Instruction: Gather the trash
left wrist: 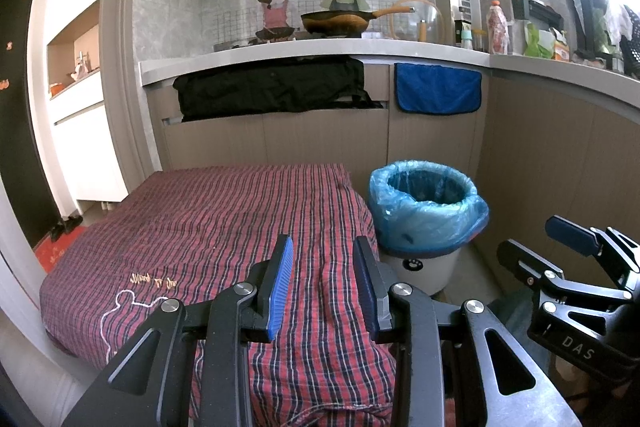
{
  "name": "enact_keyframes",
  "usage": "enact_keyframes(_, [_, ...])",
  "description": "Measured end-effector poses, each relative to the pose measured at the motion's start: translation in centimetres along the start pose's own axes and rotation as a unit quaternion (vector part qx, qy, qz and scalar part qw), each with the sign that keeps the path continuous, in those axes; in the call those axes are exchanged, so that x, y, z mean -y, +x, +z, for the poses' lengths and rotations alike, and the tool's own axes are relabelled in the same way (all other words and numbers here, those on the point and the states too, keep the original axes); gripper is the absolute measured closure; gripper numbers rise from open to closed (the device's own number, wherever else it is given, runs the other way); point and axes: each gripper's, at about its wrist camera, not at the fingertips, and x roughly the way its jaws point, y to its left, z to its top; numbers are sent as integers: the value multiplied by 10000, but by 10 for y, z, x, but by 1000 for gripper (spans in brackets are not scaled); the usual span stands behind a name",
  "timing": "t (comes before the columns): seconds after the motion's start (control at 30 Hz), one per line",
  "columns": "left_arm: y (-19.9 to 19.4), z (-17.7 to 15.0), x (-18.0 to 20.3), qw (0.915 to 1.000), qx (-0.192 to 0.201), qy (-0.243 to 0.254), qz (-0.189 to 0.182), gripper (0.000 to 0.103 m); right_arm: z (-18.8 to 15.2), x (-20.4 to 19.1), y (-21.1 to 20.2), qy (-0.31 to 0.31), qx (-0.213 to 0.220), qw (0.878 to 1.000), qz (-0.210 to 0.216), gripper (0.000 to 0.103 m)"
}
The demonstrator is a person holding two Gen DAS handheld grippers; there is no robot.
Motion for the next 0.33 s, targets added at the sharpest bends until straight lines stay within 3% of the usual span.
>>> enact_keyframes(0.33, [1, -4, -4, 10000, -34, -69, -56, 69, 0, 0, 0, 1, 2, 10000, 0, 35])
